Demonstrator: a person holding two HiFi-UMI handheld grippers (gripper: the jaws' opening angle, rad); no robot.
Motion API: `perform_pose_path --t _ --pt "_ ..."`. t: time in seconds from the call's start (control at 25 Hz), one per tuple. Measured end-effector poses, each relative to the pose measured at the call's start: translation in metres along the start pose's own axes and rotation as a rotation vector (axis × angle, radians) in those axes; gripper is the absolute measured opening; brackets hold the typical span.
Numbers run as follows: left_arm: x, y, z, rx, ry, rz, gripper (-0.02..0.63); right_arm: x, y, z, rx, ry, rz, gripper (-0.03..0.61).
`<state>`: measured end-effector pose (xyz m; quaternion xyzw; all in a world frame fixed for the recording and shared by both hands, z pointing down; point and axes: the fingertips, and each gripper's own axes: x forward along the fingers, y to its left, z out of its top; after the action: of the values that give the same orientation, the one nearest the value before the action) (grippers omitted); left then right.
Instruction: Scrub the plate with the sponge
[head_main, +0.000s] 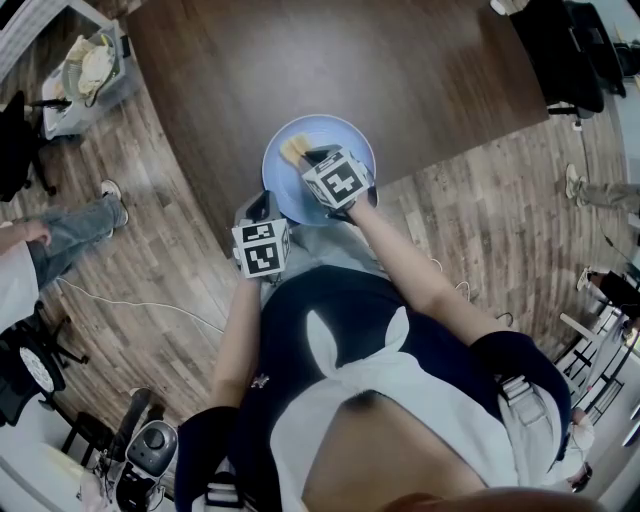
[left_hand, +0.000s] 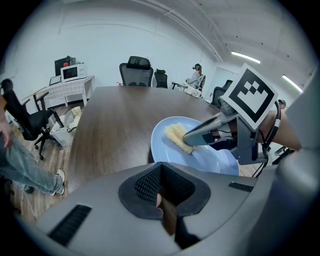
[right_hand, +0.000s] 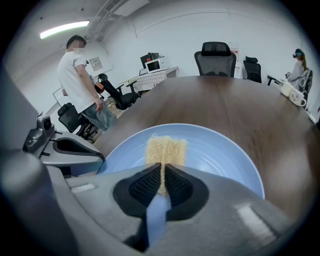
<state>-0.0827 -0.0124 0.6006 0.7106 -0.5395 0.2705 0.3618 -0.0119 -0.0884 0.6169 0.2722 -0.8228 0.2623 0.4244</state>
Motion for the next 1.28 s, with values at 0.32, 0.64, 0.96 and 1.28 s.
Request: perform_pose_path --t 0.32,0.64,0.96,1.28 --pt "0.001 -0.002 0.002 0.001 0.000 0.003 0.003 0.000 0.015 0.000 -0.009 -0.002 0.051 0.023" --pt "0.002 -0.004 0.002 0.000 0.001 0.006 0.003 0.002 0.032 -0.008 -0.016 0.007 0.098 0.021" --pt "0.003 -0.001 0.000 -0.001 -0.001 0.006 0.003 0.005 0.054 -0.013 -0.045 0.018 0.150 0.021" --pt "0.002 -0.001 0.002 0.001 -0.001 0.005 0.003 0.005 0.066 -0.018 -0.047 0.032 0.191 0.023"
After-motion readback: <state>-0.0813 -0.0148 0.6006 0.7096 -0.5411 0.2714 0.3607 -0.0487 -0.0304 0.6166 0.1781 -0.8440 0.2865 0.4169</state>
